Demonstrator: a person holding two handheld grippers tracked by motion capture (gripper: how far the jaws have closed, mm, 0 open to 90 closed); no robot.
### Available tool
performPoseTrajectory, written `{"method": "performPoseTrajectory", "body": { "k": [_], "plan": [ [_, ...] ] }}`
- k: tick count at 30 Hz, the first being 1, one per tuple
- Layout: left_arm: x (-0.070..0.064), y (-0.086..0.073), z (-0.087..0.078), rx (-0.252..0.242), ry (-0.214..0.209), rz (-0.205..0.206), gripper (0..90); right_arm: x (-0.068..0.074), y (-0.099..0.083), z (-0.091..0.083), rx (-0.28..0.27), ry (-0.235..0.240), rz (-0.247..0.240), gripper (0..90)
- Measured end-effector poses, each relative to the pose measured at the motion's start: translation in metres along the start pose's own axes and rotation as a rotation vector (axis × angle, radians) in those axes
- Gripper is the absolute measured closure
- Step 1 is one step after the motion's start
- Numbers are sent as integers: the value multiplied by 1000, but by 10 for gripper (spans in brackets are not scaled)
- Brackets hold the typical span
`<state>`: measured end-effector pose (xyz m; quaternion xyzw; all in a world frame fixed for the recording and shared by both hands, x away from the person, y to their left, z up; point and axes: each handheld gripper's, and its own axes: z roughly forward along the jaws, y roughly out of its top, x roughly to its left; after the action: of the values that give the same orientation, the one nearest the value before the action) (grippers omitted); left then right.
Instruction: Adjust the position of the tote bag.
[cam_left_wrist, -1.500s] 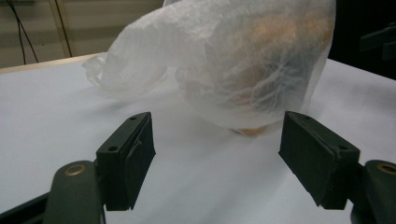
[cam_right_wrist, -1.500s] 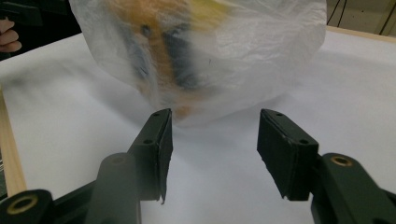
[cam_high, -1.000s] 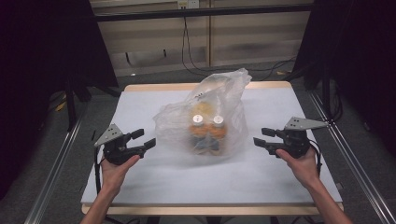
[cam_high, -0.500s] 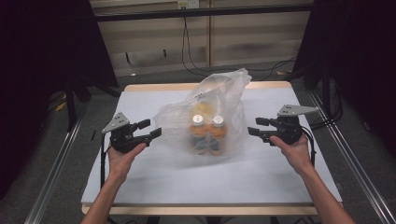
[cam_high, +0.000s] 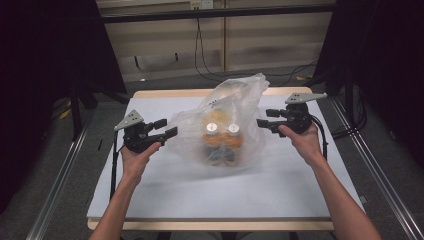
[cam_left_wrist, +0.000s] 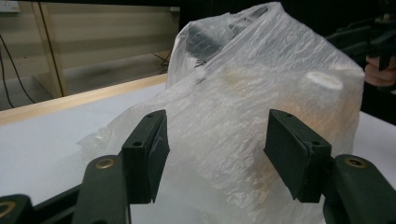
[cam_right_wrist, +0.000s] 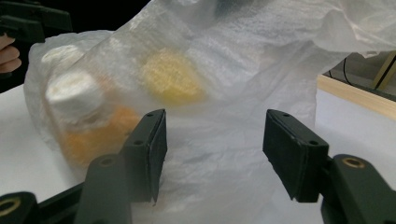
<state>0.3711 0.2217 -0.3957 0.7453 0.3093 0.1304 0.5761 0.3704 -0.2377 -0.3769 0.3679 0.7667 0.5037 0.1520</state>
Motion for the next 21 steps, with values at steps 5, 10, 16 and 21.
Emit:
{"method": "performPoseTrajectory", "body": {
  "k": [5, 10, 16, 21],
  "plan": [
    [0, -4, 0, 24, 11, 9, 376, -8, 9, 12, 16, 1, 1, 377],
    [1, -3, -1, 23, 20, 14, 376, -17, 15, 24, 31, 13, 7, 345],
    [2, -4, 0, 28, 15, 16, 371, -22, 20, 36, 16, 50, 26, 324],
    [2, -3, -2, 22, 8, 10, 368, -23, 23, 46, 11, 105, 43, 464]
  ]
}}
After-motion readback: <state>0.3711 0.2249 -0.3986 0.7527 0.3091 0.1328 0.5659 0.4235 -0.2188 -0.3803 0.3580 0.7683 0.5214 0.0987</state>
